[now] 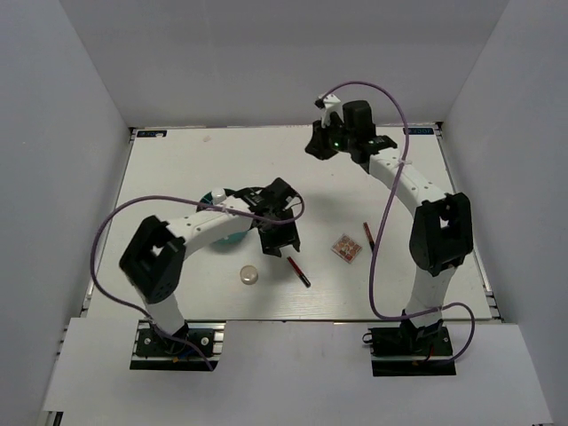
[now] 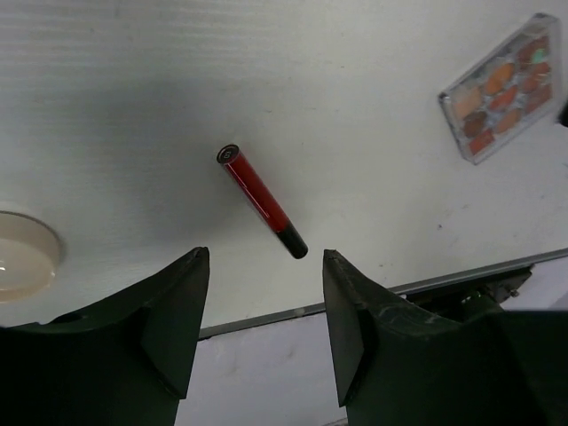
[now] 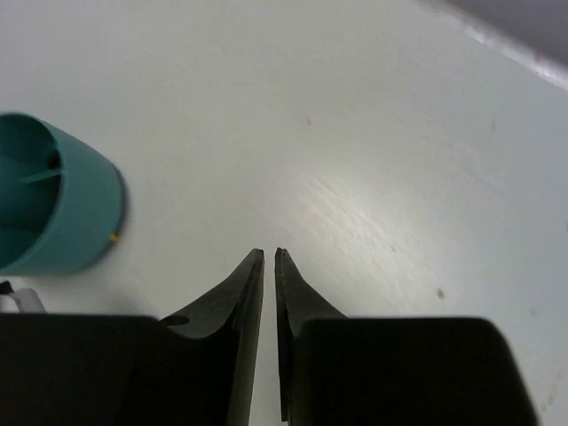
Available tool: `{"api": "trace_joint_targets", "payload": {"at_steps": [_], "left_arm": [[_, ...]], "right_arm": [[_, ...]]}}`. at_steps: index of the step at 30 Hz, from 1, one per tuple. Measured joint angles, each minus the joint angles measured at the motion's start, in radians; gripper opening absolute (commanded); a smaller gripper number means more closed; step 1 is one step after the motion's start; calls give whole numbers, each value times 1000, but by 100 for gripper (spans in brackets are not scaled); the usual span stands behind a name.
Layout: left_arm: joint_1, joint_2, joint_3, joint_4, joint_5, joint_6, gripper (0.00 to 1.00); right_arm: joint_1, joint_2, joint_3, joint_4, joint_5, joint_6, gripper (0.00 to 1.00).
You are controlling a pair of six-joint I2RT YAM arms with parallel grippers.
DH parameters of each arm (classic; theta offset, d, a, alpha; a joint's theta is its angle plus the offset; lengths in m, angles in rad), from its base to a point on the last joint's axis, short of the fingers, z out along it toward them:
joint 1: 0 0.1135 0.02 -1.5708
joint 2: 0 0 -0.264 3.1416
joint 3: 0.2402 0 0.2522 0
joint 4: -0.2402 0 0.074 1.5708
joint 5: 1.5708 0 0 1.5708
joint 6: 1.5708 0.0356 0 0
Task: Organize the makeup
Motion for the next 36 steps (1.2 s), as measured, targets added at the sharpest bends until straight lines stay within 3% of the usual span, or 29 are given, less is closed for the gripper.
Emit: {"api": "trace_joint_targets", "payload": {"at_steps": [5,11,20,25,35,36], "left_arm": [[-38,127,92,-90,3,-60,66],[-46,149,84,-82,48,-110,66],[-32,349,200,-129,91,-133,60],[-27,355,206,-145,99,-139,56],[-5,365,197,-156,117,-146,37],[-3,368,197,-159,122,-144,27]], "right_arm": [[-109,-64,-187,-132,28,-14,17],[-177,-186,-364,-180,38,8,18],[-229,-309,-472,-151,32,31,18],[-259,-315,-501,-140,22,43,18],[-293,-347,-547,-134,2,64,18],[-296,-353,-550,-133,-2,65,18]]}}
